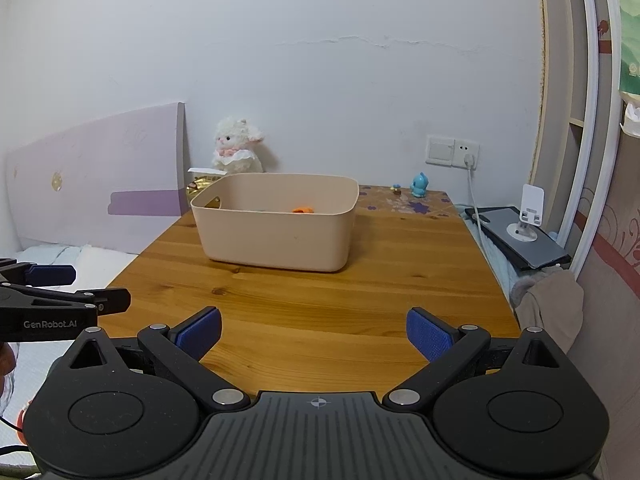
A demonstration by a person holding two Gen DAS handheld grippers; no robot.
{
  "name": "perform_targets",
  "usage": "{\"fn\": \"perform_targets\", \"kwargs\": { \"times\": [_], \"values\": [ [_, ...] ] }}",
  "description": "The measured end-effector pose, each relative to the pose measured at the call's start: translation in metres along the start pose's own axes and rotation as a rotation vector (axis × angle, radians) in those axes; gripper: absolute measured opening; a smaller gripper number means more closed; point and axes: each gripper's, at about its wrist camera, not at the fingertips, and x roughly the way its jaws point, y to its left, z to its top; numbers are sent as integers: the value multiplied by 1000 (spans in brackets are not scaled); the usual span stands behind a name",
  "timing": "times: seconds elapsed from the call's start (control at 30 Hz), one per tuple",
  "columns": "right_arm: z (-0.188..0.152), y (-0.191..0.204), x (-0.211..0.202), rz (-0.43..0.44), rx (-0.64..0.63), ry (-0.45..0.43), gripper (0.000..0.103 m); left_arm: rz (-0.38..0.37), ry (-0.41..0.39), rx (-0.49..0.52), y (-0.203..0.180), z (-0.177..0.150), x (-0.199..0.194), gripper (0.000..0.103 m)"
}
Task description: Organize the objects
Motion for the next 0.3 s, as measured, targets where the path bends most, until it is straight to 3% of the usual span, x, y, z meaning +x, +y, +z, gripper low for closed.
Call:
{"fn": "perform_targets", "kwargs": {
  "times": [0.3],
  "values": [
    [1,-1,9,-1,7,22,100,-21,24,6,-2,-1,9,80]
  ]
}}
